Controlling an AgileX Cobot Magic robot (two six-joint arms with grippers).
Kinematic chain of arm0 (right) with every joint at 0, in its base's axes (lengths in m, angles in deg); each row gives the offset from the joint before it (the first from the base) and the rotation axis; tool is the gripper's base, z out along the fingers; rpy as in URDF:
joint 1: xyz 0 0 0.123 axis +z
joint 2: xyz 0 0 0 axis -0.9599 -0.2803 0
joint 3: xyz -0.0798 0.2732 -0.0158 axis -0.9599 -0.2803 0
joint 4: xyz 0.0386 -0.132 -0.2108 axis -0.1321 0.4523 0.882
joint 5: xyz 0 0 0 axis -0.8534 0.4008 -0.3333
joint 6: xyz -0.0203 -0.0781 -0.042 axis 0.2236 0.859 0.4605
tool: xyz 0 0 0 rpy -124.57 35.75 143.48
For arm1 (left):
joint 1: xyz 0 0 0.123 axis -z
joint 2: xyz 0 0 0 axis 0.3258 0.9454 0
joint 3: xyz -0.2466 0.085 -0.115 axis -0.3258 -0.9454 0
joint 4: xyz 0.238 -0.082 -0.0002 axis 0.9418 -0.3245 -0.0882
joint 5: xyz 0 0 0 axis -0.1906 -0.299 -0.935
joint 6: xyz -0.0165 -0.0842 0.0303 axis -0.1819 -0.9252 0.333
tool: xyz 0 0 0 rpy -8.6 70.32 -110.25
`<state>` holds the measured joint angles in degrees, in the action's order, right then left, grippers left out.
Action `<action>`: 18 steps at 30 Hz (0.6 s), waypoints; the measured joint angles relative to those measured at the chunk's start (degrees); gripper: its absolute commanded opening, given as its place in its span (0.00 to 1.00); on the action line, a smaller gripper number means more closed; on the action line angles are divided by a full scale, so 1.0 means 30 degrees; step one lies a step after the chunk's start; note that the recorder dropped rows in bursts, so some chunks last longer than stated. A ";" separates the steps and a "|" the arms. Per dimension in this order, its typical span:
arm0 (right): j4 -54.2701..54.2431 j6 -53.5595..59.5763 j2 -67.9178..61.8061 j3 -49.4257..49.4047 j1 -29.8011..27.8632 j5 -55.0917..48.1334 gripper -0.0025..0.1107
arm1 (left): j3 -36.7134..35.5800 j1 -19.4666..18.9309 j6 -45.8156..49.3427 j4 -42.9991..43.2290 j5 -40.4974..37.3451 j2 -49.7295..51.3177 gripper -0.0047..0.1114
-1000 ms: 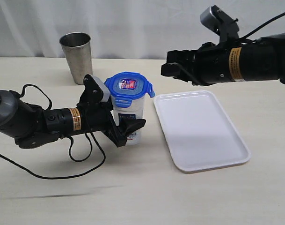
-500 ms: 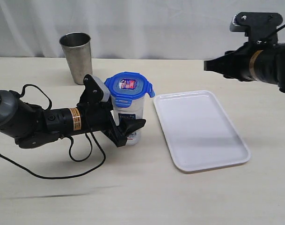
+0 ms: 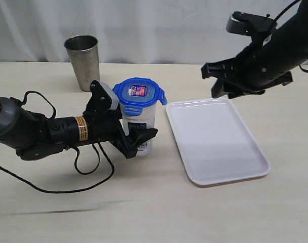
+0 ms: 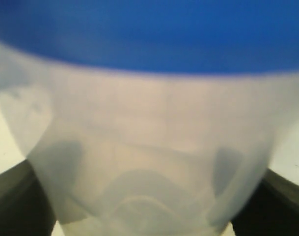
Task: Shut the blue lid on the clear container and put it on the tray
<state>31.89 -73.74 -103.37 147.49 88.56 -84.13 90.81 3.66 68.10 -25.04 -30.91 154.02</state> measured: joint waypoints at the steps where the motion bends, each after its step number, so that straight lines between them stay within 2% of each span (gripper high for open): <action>1: -0.1412 0.1093 0.0077 0.0086 0.0000 -0.0043 0.37 | 0.0000 0.0000 0.0000 0.0000 0.0000 0.0000 0.04; 5: -0.7797 0.4635 0.0124 0.0206 0.0000 -0.0137 0.45 | 0.0000 0.0000 0.0000 0.0000 0.0000 0.0000 0.04; 8: -1.0502 0.6088 -0.0178 0.0253 0.0000 -0.0312 0.45 | 0.0031 0.0000 0.0000 0.0000 0.0000 0.0000 0.04; 12: -1.1677 0.6598 -0.0926 0.0267 0.0000 -0.0312 0.41 | 0.0075 0.0000 0.0000 0.0000 -0.0078 0.0000 0.04; 18: -1.2950 0.7179 -0.2096 0.0267 0.0000 -0.0312 0.41 | 0.0120 0.0000 0.0000 0.0000 -0.0111 0.0000 0.04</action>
<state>-6.96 -52.21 -109.66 148.30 88.56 -85.07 91.17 3.66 68.10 -25.04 -31.25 154.02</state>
